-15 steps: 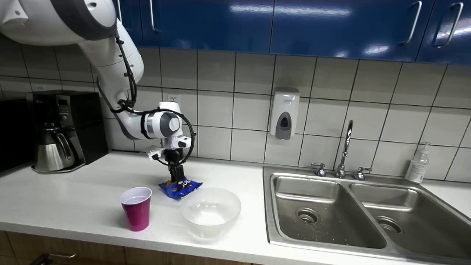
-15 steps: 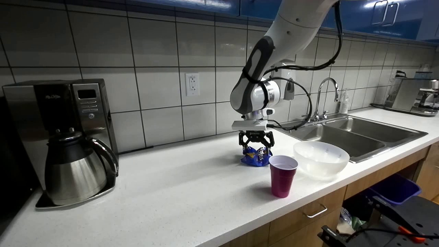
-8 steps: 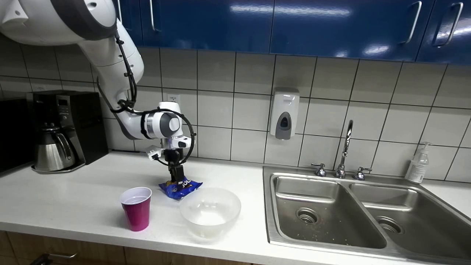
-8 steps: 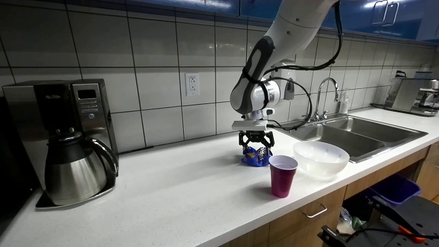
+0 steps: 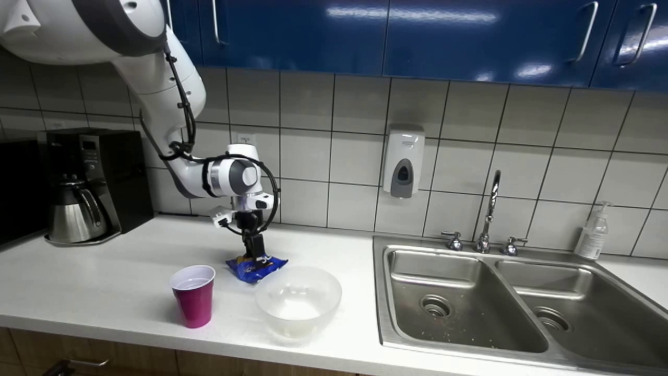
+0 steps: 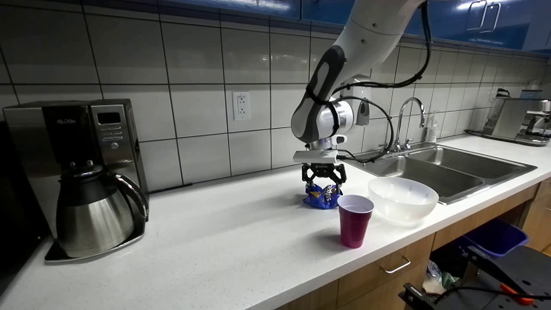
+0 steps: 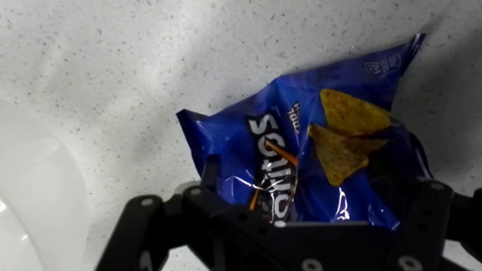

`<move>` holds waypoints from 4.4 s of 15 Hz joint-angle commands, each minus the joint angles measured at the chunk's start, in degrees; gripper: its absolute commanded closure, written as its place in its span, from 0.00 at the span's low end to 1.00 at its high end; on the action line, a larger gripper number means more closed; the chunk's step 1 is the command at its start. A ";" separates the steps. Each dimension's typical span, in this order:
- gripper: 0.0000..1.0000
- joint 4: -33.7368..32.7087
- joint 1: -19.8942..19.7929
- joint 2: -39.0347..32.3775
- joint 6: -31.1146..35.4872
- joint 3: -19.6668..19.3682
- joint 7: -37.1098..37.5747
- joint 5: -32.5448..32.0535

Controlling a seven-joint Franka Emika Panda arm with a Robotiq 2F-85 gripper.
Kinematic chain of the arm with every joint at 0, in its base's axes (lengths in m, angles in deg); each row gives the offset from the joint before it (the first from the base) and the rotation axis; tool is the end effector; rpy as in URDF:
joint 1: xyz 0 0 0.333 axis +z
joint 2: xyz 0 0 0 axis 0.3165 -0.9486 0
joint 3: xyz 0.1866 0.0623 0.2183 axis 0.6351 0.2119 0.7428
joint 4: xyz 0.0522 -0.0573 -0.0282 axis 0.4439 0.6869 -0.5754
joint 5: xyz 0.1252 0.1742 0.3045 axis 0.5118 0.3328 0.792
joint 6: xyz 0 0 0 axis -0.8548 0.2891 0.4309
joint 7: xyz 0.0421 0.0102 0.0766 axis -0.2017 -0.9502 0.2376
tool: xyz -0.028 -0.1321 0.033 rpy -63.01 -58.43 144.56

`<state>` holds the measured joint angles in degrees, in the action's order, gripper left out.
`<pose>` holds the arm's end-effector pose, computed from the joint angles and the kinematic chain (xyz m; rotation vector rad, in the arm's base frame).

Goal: Pick up the blue packet of Doritos and put it in the clear bowl

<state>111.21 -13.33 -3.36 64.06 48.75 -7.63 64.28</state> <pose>0.6117 -0.0571 0.0847 2.7064 -1.2558 -0.0472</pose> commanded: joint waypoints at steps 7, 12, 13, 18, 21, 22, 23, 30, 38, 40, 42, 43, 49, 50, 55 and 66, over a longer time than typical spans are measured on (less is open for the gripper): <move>0.50 -0.69 0.22 -0.61 2.26 -0.42 -0.23 0.52; 0.87 -0.87 0.03 -0.49 3.45 -0.47 -0.19 0.83; 0.95 -0.99 0.03 -0.62 3.45 -0.51 -0.17 0.84; 1.00 -1.21 -0.08 0.27 3.32 -0.92 0.06 0.98; 1.00 -1.72 -0.85 2.65 2.26 -0.85 -0.71 1.52; 1.00 -2.08 -1.17 3.53 1.76 -0.83 -0.89 1.82; 1.00 -2.33 -1.56 4.40 1.57 -0.69 -1.46 1.97; 1.00 -0.71 -3.16 10.94 1.09 -2.00 -0.17 2.00; 1.00 3.64 -5.26 13.80 -3.22 -5.61 0.81 0.78; 1.00 5.02 -5.60 14.56 -4.54 -6.37 0.84 0.37; 1.00 6.28 -5.94 15.63 -5.90 -7.03 0.71 0.00; 1.00 6.70 -6.08 16.25 -6.88 -7.33 0.69 -0.20; 1.00 9.73 -7.17 20.39 -12.66 -8.32 0.59 -1.52; 1.00 10.38 -7.36 21.02 -13.41 -8.33 0.50 -1.66; 1.00 14.75 -7.91 22.57 -14.61 -8.77 1.87 -3.65; 1.00 20.76 -7.49 20.22 -14.23 -9.23 6.07 -9.32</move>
<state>130.48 -20.80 16.46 50.40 38.93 -4.29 56.55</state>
